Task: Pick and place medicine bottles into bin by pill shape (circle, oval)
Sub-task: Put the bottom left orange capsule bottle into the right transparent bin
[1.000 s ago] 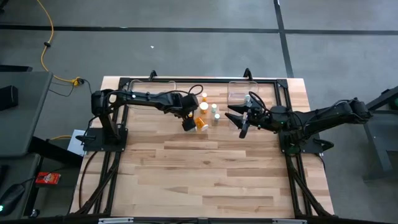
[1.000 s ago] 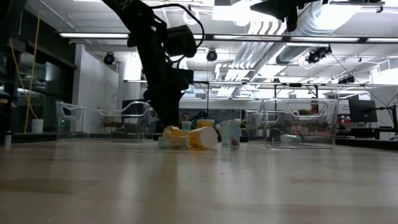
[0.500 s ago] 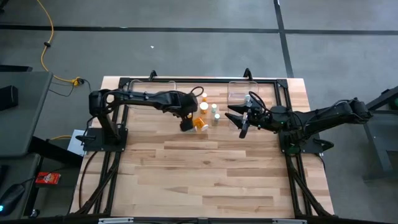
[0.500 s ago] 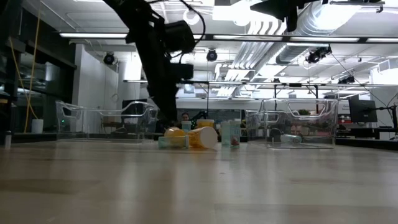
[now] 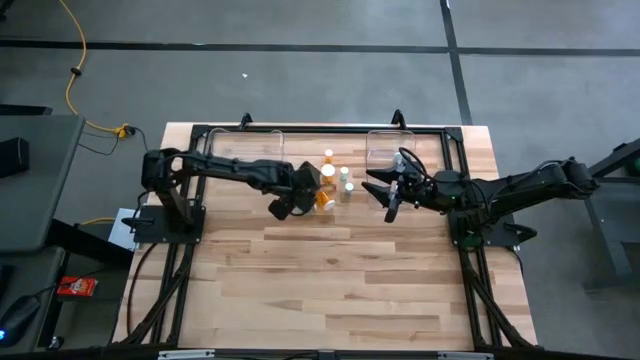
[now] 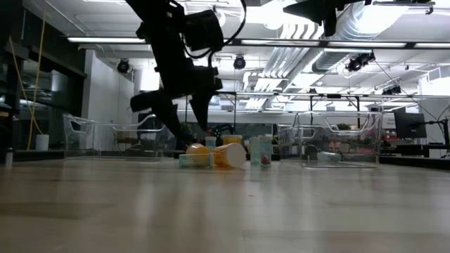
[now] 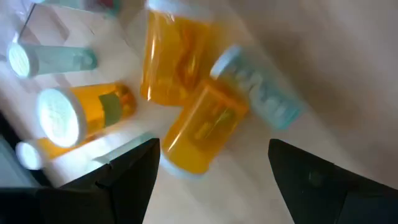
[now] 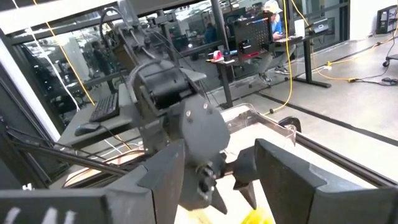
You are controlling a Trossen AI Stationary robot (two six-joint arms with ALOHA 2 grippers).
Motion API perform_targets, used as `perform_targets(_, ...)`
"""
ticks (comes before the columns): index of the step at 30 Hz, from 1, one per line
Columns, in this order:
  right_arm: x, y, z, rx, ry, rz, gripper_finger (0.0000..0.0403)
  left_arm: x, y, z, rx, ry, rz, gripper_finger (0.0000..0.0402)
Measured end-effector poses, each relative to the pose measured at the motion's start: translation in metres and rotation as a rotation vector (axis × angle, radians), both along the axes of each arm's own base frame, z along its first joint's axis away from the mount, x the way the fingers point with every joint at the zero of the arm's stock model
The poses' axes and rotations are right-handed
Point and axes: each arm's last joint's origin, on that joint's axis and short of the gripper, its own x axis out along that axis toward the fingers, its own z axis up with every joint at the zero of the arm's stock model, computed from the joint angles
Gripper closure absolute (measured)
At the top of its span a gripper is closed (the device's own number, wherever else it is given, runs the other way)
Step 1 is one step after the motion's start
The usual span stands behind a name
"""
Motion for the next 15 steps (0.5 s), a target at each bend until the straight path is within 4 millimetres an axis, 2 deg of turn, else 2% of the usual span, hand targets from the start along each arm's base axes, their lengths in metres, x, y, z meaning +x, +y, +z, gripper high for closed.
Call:
perform_targets(2, 0.000, 0.000, 0.000, 0.000, 0.002, 0.000, 0.0215, 0.002, -0.001, -0.005, 0.050, 0.035, -0.035, 0.0113)
perform_targets(10, 0.000, 0.000, 0.000, 0.010, 0.000, 0.000, 0.0215, 0.011, 0.001, -0.015, 0.062, 0.031, -0.111, 0.0113)
perform_targets(15, 0.000, 0.000, 0.000, 0.028, -0.007, -0.001, 0.0215, 0.011, 0.005, -0.029, 0.051, 0.082, -0.134, 0.0113)
